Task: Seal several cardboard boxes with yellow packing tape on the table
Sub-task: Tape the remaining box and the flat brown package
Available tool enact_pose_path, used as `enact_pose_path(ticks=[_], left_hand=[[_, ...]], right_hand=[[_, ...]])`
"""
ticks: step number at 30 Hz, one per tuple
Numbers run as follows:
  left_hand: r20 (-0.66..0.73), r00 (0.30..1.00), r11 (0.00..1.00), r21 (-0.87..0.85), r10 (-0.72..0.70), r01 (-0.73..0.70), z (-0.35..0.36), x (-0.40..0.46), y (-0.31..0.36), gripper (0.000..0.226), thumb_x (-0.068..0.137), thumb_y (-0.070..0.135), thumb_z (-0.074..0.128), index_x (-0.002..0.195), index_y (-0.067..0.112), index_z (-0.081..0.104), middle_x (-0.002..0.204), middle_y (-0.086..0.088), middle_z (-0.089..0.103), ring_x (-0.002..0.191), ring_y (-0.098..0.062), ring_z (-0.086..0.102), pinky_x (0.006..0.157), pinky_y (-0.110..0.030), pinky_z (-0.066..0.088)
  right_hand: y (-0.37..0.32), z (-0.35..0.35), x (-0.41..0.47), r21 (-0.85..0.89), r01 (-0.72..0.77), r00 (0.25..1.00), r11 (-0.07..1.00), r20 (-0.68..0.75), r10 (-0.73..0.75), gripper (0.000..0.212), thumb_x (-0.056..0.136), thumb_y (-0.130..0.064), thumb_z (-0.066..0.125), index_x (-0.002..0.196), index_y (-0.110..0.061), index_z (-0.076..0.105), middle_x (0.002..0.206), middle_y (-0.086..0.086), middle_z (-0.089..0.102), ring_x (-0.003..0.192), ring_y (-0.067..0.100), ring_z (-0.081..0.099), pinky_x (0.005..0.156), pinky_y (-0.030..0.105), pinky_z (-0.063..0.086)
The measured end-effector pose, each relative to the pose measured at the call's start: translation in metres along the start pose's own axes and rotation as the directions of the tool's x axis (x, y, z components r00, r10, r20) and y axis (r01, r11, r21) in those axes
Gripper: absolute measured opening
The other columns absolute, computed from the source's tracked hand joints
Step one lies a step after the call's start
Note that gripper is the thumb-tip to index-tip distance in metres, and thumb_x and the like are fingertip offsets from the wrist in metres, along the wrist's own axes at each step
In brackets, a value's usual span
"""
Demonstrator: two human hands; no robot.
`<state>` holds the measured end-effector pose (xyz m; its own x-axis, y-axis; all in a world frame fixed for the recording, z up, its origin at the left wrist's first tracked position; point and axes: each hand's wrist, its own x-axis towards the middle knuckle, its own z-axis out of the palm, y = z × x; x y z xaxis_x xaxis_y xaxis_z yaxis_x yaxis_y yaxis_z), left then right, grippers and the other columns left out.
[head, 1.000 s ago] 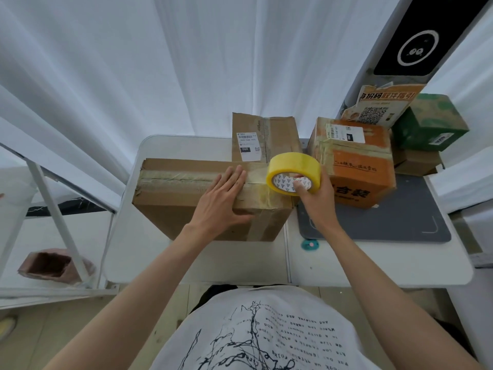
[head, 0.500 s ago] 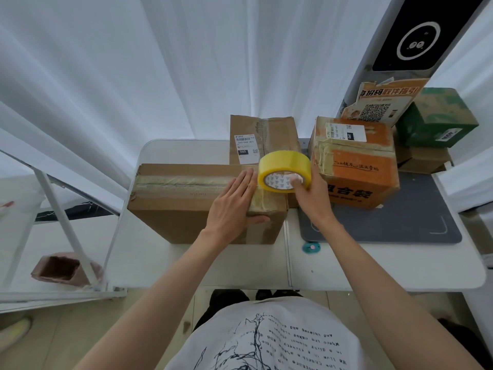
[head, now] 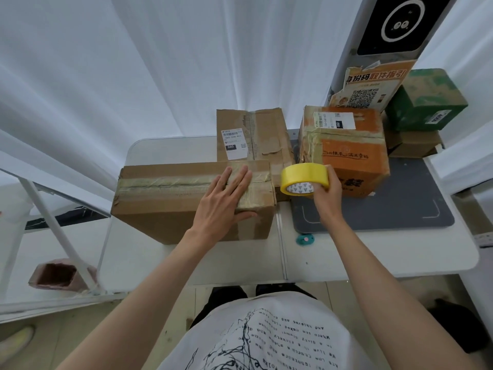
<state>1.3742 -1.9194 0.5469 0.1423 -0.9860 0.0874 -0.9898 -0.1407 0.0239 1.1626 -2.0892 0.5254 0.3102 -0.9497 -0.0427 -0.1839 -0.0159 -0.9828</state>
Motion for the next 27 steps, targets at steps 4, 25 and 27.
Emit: enact_pose_path(ticks=[4, 25, 27], left_hand=[[0.012, 1.0, 1.0, 0.002, -0.009, 0.009, 0.0, 0.001, -0.001, 0.097, 0.088, 0.079, 0.036, 0.163, 0.02, 0.015, 0.169, 0.003, 0.013, 0.156, -0.027, 0.01, 0.126, -0.046, 0.019], [-0.007, 1.0, 0.999, 0.029, -0.024, 0.024, 0.0, 0.0, 0.0, 0.096, 0.089, 0.076, 0.046, 0.162, 0.019, 0.019, 0.169, 0.004, 0.015, 0.156, -0.026, 0.012, 0.126, -0.046, 0.021], [-0.014, 1.0, 0.999, 0.029, -0.026, 0.027, 0.0, 0.0, 0.0, 0.096, 0.089, 0.076, 0.046, 0.162, 0.019, 0.02, 0.169, 0.004, 0.016, 0.156, -0.026, 0.012, 0.126, -0.046, 0.021]], right_hand=[[0.024, 0.017, -0.001, 0.209, -0.172, 0.985, 0.963, 0.052, 0.165, 0.028, 0.096, 0.002, 0.051, 0.107, -0.022, 0.059, 0.102, 0.004, 0.06, 0.092, 0.014, 0.062, 0.077, 0.03, 0.054], [0.166, 0.01, -0.056, -0.765, -0.195, 0.927, 0.614, 0.06, 0.371, 0.02, 0.096, -0.004, 0.057, 0.109, -0.005, 0.072, 0.122, 0.014, 0.057, 0.113, 0.033, 0.054, 0.075, 0.038, 0.048], [0.163, 0.015, -0.055, -0.804, -0.173, 0.924, 0.569, 0.067, 0.376, 0.02, 0.095, 0.003, 0.052, 0.108, -0.001, 0.067, 0.12, 0.016, 0.056, 0.112, 0.035, 0.052, 0.07, 0.037, 0.041]])
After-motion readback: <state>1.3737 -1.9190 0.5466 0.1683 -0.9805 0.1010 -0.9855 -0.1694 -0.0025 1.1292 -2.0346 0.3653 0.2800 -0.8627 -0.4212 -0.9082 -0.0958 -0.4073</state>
